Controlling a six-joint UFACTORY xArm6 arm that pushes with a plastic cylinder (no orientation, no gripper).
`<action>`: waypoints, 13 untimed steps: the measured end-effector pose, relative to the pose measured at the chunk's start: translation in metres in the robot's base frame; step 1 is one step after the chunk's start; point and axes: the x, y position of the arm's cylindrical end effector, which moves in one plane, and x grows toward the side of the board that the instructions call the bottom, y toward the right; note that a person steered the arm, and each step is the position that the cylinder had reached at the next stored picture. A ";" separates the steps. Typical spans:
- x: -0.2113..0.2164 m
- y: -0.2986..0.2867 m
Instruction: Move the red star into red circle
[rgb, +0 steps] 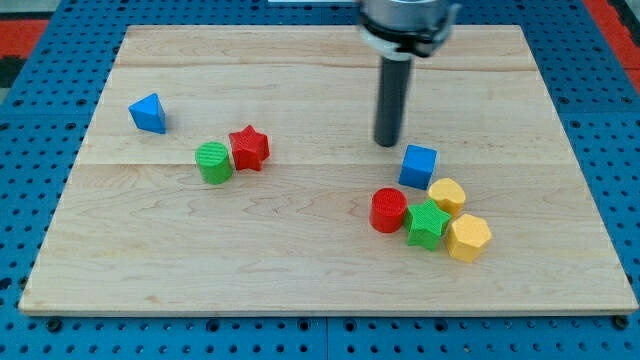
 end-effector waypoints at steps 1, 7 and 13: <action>0.043 -0.025; -0.002 -0.085; 0.022 -0.106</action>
